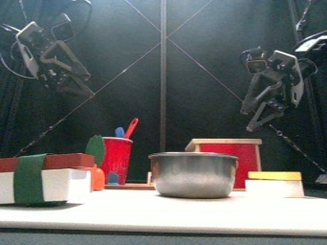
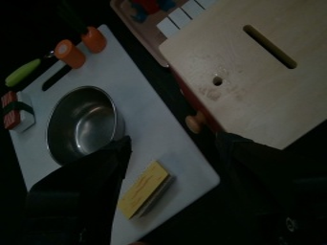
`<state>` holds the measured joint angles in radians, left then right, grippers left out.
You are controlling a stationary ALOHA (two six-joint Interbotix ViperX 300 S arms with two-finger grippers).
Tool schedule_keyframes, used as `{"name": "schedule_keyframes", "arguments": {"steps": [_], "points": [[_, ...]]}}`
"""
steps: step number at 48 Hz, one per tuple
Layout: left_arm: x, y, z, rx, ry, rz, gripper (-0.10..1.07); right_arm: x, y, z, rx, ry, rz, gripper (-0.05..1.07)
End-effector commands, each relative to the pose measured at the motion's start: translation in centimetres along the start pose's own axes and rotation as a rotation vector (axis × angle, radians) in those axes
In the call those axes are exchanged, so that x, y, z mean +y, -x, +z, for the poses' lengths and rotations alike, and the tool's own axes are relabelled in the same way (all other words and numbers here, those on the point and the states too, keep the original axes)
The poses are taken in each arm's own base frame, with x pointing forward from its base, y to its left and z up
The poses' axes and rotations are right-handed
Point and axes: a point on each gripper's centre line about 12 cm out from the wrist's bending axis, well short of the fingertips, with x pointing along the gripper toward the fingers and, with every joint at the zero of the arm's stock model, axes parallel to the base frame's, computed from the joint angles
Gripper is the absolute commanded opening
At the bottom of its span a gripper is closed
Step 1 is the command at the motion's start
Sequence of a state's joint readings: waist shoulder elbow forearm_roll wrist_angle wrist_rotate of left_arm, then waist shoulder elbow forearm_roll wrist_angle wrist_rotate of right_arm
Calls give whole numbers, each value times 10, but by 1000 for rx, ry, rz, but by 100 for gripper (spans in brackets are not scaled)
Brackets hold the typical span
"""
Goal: Put both carrot halves into bowl
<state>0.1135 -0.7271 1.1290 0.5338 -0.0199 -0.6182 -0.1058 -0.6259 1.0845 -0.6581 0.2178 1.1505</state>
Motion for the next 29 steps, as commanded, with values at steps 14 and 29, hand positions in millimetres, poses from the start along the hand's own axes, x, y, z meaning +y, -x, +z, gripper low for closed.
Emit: {"name": "schedule_keyframes", "arguments": {"steps": [14,29], "points": [[1,-6,-6,16,-24,-4,97,4,2,6,-17,-3,14,100],[-2,-33,-41,128,-65,-57,97,4,2,7,-17,-12,12,100]]}}
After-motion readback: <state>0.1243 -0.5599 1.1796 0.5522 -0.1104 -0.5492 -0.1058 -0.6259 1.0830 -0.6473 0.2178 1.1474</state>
